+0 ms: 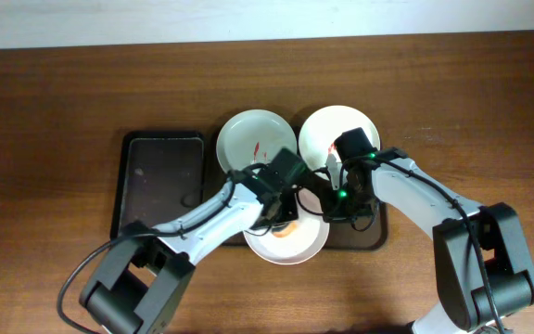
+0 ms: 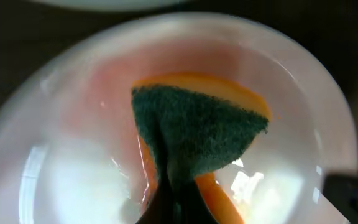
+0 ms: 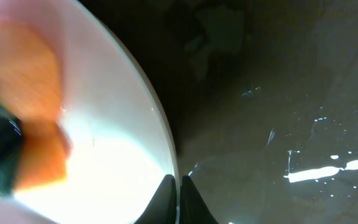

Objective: Clean dirty plates on tray and stack at the side
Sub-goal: 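Scrub the front plate with the sponge in the left gripper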

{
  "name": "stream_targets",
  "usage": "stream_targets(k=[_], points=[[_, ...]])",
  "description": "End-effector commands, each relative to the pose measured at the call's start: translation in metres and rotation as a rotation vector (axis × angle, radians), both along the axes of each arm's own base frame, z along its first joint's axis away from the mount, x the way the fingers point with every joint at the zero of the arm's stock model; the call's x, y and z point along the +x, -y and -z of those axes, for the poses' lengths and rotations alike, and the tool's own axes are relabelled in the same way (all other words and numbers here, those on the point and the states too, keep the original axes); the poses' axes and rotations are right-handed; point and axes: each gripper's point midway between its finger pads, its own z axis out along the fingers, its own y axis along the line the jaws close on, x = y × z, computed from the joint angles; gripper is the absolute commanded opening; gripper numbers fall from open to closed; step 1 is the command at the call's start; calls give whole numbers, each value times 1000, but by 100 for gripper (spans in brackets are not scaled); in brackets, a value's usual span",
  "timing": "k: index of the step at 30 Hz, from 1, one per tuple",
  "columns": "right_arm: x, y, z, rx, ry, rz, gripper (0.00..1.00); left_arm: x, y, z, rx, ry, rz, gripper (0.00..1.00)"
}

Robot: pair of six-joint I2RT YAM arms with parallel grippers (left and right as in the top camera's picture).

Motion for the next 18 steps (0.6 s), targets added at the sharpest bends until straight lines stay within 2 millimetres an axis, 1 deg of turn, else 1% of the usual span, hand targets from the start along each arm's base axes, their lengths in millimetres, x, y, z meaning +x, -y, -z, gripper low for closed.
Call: stream_targets(k=[1,3,4,5,8,10,14,16,17,18], points=[[-3,9,6,-40,-11,4,4,22,-35,-13,87,91,15,0],[-3,9,6,-40,-11,4,4,24,-36,-21,80,111,51,0],[-3,9,6,-40,-11,4,4,22,-33,-25,63,113,61,0],[-3,9,6,-40,-11,4,4,18,-26,-28,24,101,90,0],[-3,9,6,-40,-11,4,4,-2,0,-33,-135,1,140,0],[-3,9,6,-40,-11,4,4,-9,8,-35,-171,-30,136,0],[-3,9,6,-40,-12,4,4,-24,16,-27,-177,-95,15,0],[-3,9,6,-40,-11,4,4,-27,25,-22,-195,-99,-10,0],[-3,9,6,-40,-12,4,4,-27,33,-20,-214,-84,-1,0],[-3,9,6,-40,-12,4,4,-27,38,-19,-223,-79,1,0]])
